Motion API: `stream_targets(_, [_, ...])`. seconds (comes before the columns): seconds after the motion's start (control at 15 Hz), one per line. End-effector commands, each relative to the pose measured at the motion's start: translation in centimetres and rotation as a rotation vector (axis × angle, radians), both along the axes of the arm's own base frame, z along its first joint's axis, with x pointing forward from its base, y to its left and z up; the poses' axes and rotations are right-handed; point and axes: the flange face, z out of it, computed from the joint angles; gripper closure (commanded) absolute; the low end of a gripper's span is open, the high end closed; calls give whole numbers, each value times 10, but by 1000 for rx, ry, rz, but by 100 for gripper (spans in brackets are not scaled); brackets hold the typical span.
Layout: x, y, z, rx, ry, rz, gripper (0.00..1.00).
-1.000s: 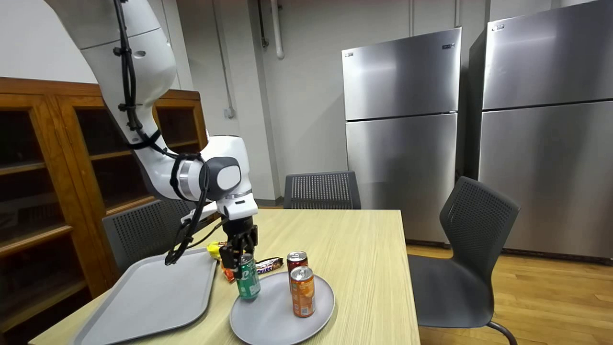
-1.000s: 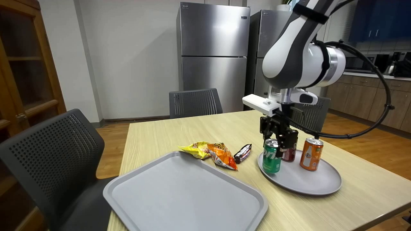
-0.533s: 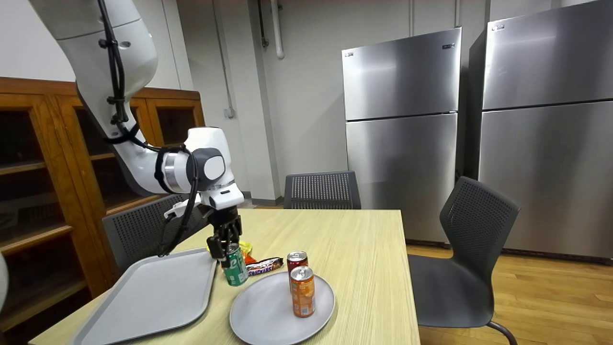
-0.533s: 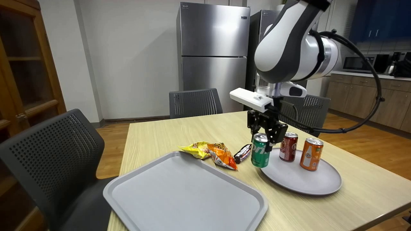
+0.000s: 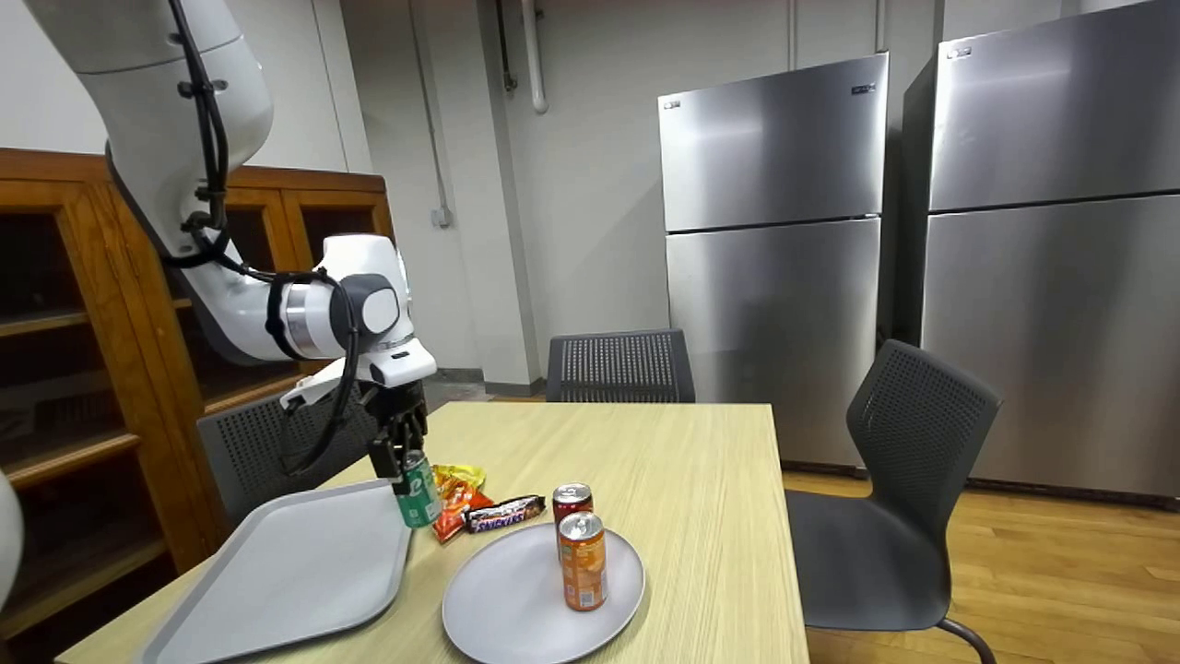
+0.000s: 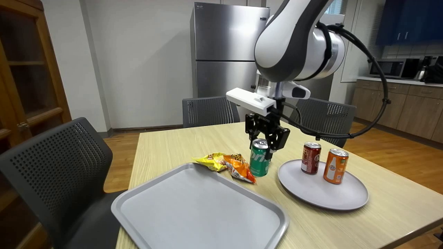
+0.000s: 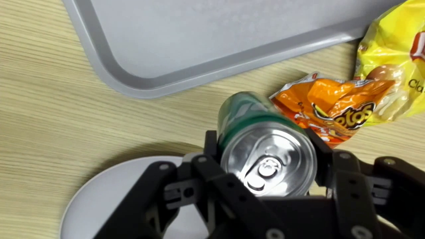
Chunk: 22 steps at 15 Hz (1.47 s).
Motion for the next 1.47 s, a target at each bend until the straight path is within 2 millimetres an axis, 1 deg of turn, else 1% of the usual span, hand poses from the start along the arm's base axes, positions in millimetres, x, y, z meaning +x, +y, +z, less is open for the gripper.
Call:
stream_targets(0.0, [13,21,14,16,-5,94,62])
stream_targets(0.27, [23,41,14,32,-14,184,62])
stream_targets(0.8, [45,83,8,61,-5,400,62])
stream_targets(1.13, [51,112,3,77,11,552,62])
stream_targets(1.4, [52,136,2,72,18,677,62])
